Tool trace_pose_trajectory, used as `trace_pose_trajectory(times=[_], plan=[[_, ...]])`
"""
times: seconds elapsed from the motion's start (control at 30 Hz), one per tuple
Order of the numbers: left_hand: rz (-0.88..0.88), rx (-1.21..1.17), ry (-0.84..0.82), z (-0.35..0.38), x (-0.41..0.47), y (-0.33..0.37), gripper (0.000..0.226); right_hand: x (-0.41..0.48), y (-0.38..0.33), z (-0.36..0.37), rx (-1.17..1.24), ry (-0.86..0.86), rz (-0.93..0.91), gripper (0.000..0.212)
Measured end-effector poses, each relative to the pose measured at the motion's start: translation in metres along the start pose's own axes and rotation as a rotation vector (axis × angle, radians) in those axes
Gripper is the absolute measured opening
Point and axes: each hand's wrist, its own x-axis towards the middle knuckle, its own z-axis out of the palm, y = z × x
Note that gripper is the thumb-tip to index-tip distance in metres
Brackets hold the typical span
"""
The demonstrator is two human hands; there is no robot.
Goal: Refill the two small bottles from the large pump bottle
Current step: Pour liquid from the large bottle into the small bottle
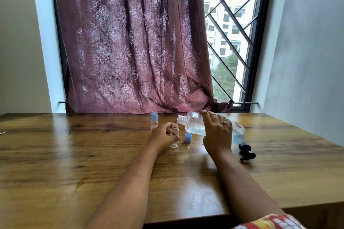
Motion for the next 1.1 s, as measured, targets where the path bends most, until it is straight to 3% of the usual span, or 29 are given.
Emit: trace_pose_trajectory(times=[0.33,0.7,1.1], plan=[[0.01,0.031,0.004,0.0013,0.0037,-0.0034,0.041,0.0005,-0.0034,-0.002,-0.003,0.035,-0.011,0.077],[-0.007,0.03,-0.013,0.0015,0.0063,-0.0058,0.054,0.0023,-0.002,-0.0042,-0.002,0.003,0.012,0.073],[0.002,0.002,-0.016,0.001,0.0046,-0.0056,0.048,0.0037,-0.0036,-0.0083,-0.01,0.028,0.024,0.064]])
